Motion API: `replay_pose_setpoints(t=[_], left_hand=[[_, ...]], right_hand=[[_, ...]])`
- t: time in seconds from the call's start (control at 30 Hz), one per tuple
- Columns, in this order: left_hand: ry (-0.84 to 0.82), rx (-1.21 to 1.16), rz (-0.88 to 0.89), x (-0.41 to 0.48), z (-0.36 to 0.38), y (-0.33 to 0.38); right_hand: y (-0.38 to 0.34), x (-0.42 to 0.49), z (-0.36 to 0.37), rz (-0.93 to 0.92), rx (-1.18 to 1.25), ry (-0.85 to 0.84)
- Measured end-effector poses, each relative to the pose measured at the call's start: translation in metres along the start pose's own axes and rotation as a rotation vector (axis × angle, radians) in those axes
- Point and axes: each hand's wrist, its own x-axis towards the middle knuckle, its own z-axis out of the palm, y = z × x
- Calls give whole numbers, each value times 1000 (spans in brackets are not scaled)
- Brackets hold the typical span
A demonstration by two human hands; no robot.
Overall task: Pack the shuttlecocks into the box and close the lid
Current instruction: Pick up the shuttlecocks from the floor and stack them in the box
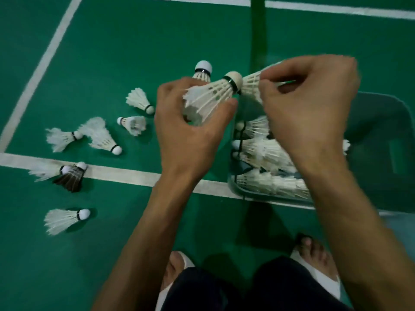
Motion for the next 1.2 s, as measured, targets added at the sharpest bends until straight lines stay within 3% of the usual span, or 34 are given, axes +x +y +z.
replay_pose_setpoints(t=[0.17, 0.27, 0.4, 0.67, 0.8, 0.9, 1.03, 1.2], left_hand=[[-340, 59, 70, -24, 63, 33], [-474, 183, 43, -39, 91, 30], [-504, 241, -42, -51, 105, 20], [-592, 135, -312, -49, 99, 7], [-593, 41, -473, -48, 98, -1], [-610, -57, -618, -48, 104, -2], [-631, -298, -794, -46, 114, 10], [-593, -631, -1013, -48, 123, 19]], right_hand=[[84, 18, -99, 237, -101, 136], [122, 9, -134, 320, -306, -2], [143, -1, -134, 377, -518, -152], [174, -2, -86, 479, -378, -246], [178, 8, -74, 785, -128, -327], [179, 12, -70, 901, 13, -354], [182, 18, -61, 835, -40, -322], [181, 14, -80, 576, -402, -385]])
